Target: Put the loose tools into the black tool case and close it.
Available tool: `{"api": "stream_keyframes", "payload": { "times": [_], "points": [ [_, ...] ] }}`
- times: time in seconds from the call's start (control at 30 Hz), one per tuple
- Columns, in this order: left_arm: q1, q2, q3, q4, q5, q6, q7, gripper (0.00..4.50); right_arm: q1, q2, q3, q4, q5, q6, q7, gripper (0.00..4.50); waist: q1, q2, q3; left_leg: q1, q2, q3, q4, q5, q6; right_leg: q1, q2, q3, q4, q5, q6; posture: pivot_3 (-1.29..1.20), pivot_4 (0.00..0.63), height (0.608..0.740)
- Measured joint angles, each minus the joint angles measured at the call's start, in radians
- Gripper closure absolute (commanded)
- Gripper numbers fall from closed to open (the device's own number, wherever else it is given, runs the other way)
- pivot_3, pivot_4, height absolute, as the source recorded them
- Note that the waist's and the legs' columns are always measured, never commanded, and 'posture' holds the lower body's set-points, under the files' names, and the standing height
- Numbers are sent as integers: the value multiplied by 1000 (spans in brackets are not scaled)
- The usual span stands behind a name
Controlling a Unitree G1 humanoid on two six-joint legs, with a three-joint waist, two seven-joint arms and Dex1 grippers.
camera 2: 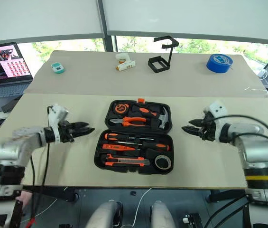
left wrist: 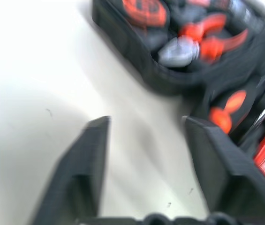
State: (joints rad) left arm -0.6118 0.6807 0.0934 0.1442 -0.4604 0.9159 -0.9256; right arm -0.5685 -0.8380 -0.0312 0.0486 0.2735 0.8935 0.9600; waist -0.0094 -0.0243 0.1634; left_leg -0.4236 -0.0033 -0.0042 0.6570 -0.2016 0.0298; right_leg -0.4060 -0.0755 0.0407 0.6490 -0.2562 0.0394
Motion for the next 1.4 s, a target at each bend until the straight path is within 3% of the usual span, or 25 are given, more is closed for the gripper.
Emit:
{"api": "stream_keyframes", "payload": {
  "times": [0.03,0.23,0.4,0.47,0.67,0.7,0.77,0.93,1.1,1.3,1.4],
  "points": [
    [-45,-2,-6,2,-9,62,20,88,-43,3,9,-7,28,86,-1,314,-2,0,0,0,0,0,1,0,1,1,1,0,0,0,0,0,150,740],
    [-222,-108,-46,109,-1,256,167,88,-270,107,63,103,77,426,-91,314,-3,0,0,-1,-1,0,1,-1,1,0,0,0,0,0,0,0,150,740],
    [-257,-156,-105,194,49,277,238,88,-370,161,119,260,20,420,-184,314,-3,0,0,-8,-2,2,2,0,1,-10,-1,2,4,0,0,0,150,740],
    [-257,-162,-110,219,70,256,254,88,-386,174,139,303,4,398,-200,314,-4,0,0,-15,-3,2,3,0,-1,-19,-2,3,14,1,0,0,150,740],
    [-257,-178,-108,224,74,246,275,88,-402,192,199,373,-25,357,-205,314,-4,0,0,-16,-4,2,4,1,-1,-20,-2,3,15,1,1,0,150,740],
    [-257,-178,-108,224,74,247,276,329,-402,194,205,380,-29,353,-206,818,-5,0,0,-16,-4,2,4,1,-1,-19,-2,3,15,1,1,0,150,740],
    [-257,-180,-107,224,72,250,278,755,-402,207,210,395,-34,340,-207,1248,-5,0,0,-16,-4,2,4,1,-1,-19,-2,3,15,1,1,0,150,740],
    [-257,-193,-93,240,66,245,278,2701,-424,238,215,429,-37,333,-211,3056,-5,-1,0,-13,-4,2,4,1,-2,-16,-2,3,14,2,2,0,150,740],
    [-257,-208,-75,264,63,220,275,4490,-448,266,211,468,-36,372,-219,4500,-5,-3,-2,-4,-4,2,4,2,-2,-9,-2,3,11,2,2,0,150,740],
    [-207,-222,-20,267,46,165,257,4490,-455,298,131,505,-31,395,-259,4500,-6,-3,-2,2,-3,1,4,1,-2,-1,-2,3,8,2,2,0,150,740],
    [-132,-237,33,226,22,79,240,4490,-382,299,94,439,-15,288,-236,4500,-6,-3,-2,2,-2,1,4,1,-2,-2,-2,3,8,2,1,0,150,740]
  ]
}}
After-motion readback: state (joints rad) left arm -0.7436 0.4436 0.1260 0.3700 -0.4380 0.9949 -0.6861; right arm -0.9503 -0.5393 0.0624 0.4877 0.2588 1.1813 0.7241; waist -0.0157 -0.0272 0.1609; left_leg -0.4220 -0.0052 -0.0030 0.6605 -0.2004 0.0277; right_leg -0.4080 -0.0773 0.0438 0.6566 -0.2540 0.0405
